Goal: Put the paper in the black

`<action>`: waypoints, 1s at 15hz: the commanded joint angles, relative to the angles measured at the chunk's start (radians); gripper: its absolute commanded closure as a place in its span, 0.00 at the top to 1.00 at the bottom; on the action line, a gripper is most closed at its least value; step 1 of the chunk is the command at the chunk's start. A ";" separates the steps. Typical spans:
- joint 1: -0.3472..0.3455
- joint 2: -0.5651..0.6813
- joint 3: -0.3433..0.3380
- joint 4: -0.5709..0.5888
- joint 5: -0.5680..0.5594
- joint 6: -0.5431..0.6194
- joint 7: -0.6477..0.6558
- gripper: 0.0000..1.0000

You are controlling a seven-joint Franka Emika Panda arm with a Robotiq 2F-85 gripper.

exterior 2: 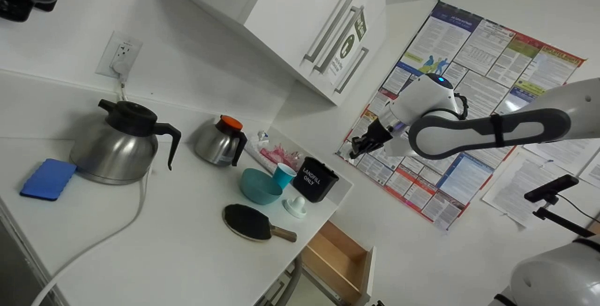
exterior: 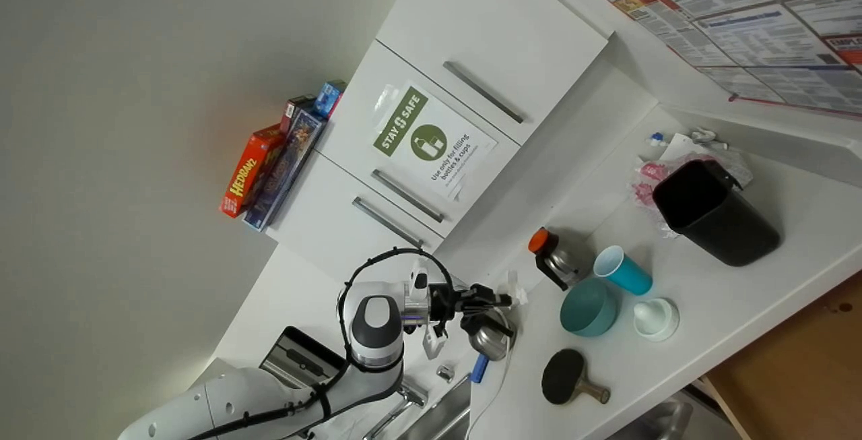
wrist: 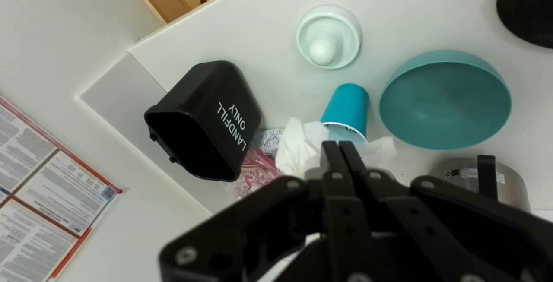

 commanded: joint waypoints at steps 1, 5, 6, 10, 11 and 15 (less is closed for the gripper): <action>-0.054 0.033 0.024 0.040 -0.009 0.011 0.038 0.01; -0.120 0.120 -0.030 0.163 0.023 0.034 0.063 0.01; -0.139 0.158 -0.043 0.202 0.021 0.048 0.069 0.01; -0.164 0.315 -0.099 0.358 0.008 0.066 0.094 0.01; -0.160 0.356 -0.116 0.396 0.008 0.071 0.105 0.01; -0.123 0.507 -0.202 0.545 0.077 0.056 0.099 0.01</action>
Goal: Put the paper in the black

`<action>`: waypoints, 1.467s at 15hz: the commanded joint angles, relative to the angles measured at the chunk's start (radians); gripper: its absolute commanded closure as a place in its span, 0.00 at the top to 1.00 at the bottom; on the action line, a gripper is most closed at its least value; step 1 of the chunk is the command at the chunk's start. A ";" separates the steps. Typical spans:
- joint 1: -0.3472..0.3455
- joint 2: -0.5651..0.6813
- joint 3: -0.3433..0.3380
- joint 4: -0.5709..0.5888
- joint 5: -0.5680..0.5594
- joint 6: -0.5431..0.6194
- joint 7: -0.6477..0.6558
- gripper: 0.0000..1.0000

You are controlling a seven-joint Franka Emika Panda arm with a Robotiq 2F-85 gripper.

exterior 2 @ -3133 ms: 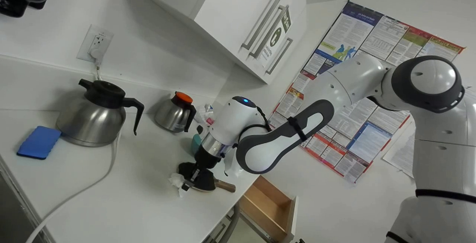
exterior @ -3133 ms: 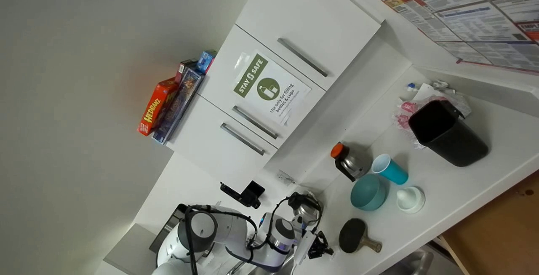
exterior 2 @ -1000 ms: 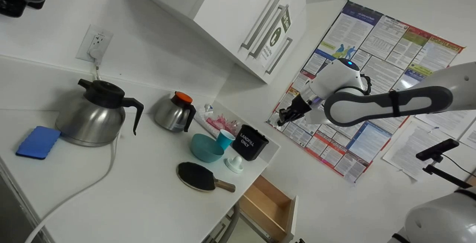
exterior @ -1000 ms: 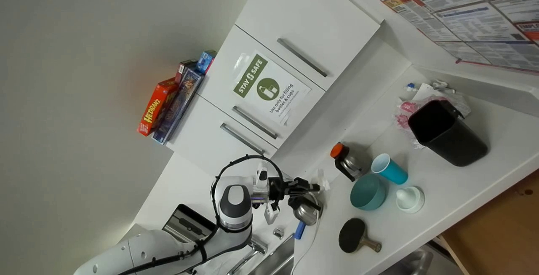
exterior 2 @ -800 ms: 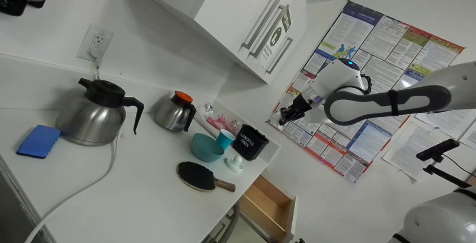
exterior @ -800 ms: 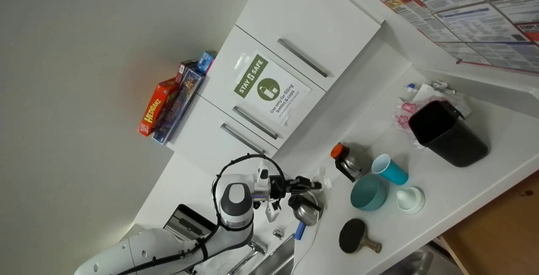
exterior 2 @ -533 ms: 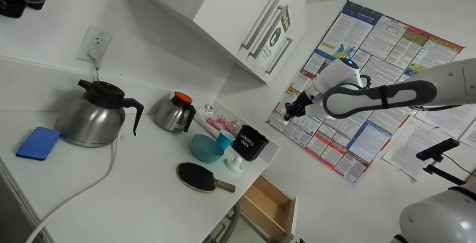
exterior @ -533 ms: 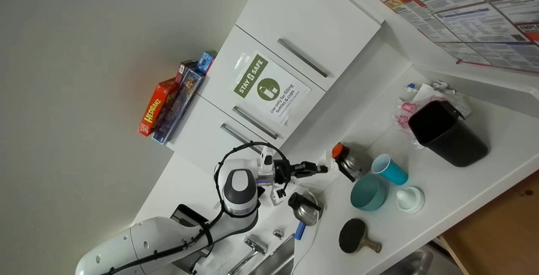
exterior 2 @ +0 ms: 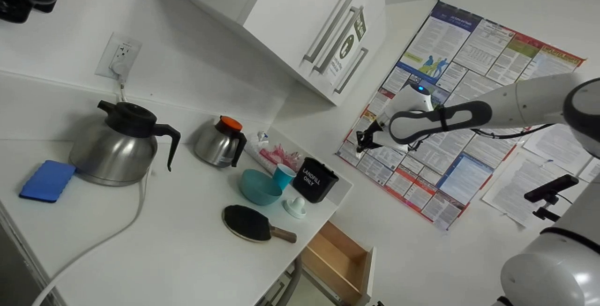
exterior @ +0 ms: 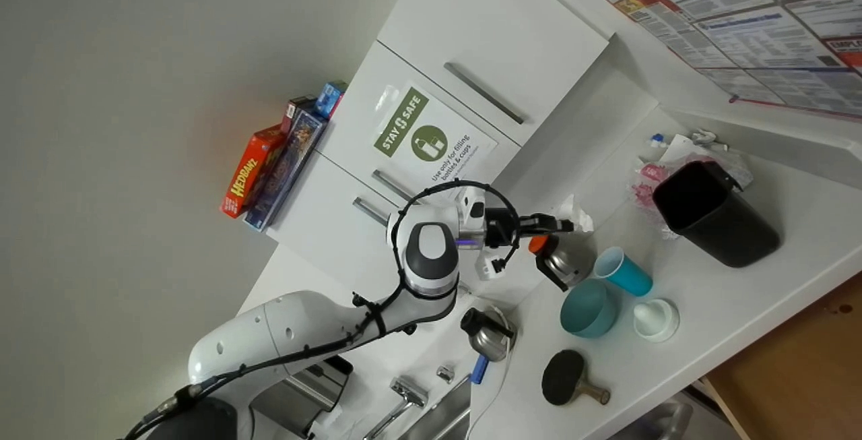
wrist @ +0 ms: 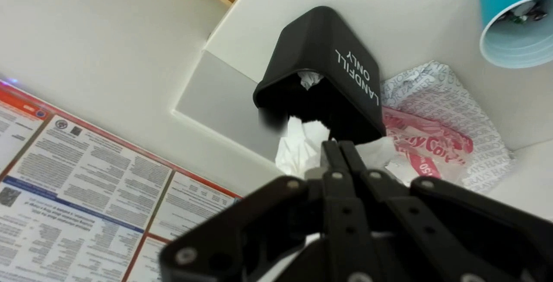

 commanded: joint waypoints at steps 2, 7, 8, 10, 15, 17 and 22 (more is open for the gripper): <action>0.048 0.179 -0.094 0.197 0.084 -0.013 0.013 0.01; 0.101 0.229 -0.167 0.228 0.147 -0.003 -0.025 0.03; 0.107 0.243 -0.171 0.242 0.151 -0.003 -0.026 0.03; 0.112 0.252 -0.171 0.253 0.155 -0.007 -0.028 0.01; 0.124 0.358 -0.205 0.313 0.206 0.074 -0.044 0.01; 0.130 0.396 -0.214 0.337 0.233 0.074 -0.054 0.01; 0.117 0.483 -0.203 0.452 0.376 0.019 -0.100 0.01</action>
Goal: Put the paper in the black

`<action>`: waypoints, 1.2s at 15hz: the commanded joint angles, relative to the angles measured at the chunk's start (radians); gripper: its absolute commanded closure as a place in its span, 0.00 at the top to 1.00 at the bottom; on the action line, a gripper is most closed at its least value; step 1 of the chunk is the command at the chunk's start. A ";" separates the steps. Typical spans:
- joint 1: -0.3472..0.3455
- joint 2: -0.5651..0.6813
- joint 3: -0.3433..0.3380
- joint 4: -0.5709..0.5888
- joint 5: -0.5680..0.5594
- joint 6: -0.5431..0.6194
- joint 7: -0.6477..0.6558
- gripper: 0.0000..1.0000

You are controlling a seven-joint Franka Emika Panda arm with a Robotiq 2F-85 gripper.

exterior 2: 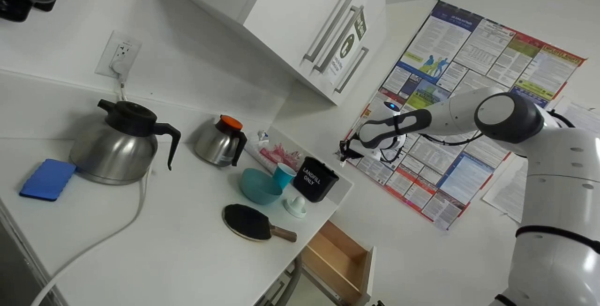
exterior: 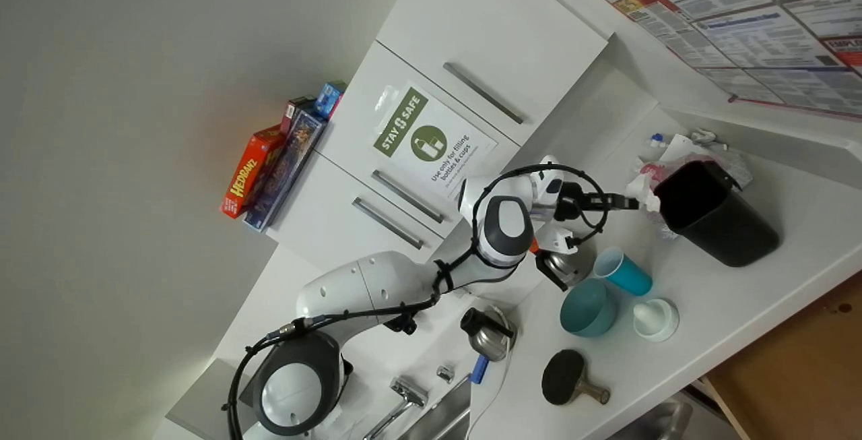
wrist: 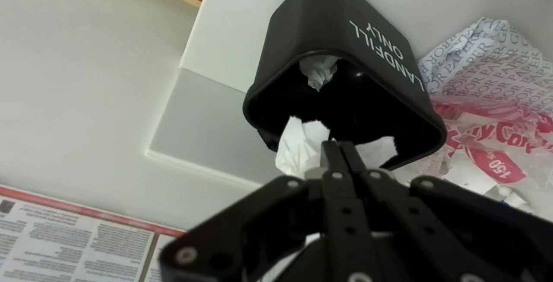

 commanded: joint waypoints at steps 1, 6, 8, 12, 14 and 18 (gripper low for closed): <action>0.000 0.074 -0.008 0.125 0.108 -0.053 -0.050 0.01; -0.022 0.166 -0.017 0.282 0.178 -0.128 -0.070 0.01; -0.033 0.203 -0.025 0.335 0.188 -0.163 -0.070 0.01; -0.063 0.264 -0.033 0.423 0.196 -0.227 -0.070 0.01; -0.079 0.286 -0.025 0.457 0.199 -0.246 -0.091 0.01; -0.119 0.320 0.017 0.519 0.238 -0.276 -0.196 0.01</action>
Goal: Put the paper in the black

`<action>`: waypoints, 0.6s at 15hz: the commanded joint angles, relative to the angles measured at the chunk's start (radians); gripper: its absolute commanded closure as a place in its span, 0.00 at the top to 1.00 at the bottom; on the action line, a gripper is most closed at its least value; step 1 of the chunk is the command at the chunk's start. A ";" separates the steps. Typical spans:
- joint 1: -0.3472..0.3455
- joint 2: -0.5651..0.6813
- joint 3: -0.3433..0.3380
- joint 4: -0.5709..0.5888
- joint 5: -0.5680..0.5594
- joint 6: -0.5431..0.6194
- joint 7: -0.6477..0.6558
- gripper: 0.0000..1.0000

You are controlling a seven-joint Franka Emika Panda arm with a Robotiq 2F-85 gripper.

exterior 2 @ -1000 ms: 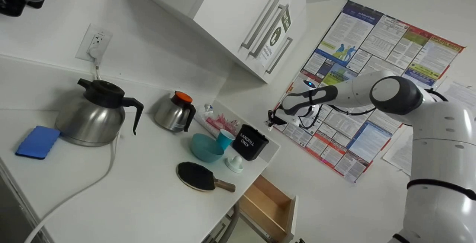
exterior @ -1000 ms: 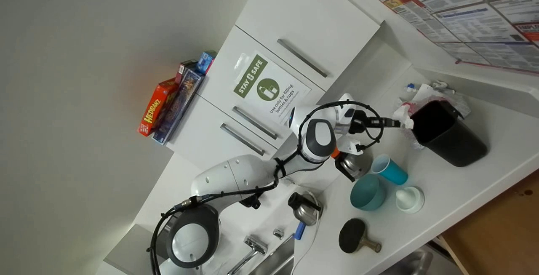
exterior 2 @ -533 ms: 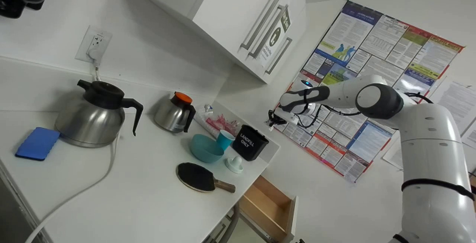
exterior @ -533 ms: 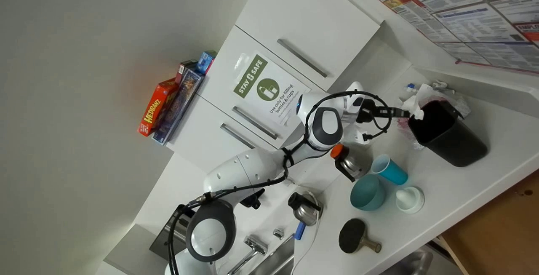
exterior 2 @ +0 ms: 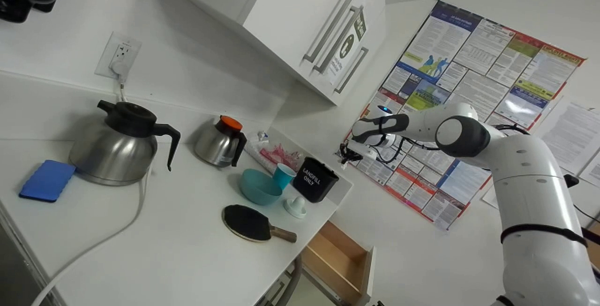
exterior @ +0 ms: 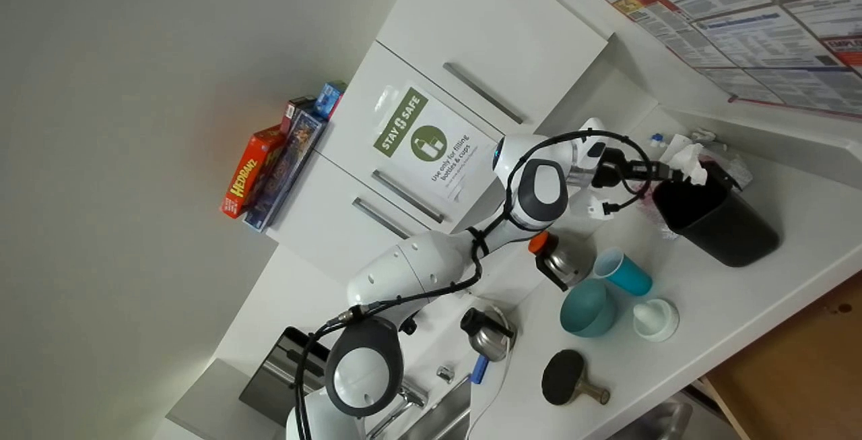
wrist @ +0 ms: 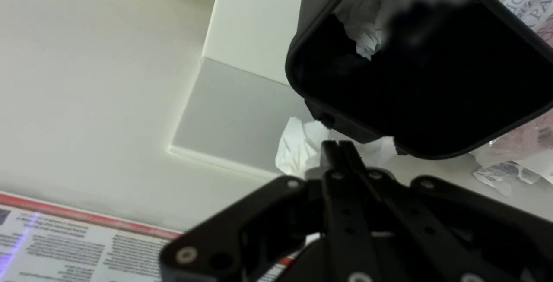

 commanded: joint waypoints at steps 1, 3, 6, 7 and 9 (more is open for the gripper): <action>-0.043 0.042 0.045 0.098 0.056 -0.072 -0.109 0.01; -0.060 0.052 0.066 0.123 0.076 -0.104 -0.156 0.01; -0.077 0.067 0.086 0.159 0.097 -0.143 -0.208 0.01; -0.083 0.071 0.093 0.170 0.101 -0.153 -0.223 0.01; -0.096 0.080 0.111 0.190 0.114 -0.172 -0.255 0.01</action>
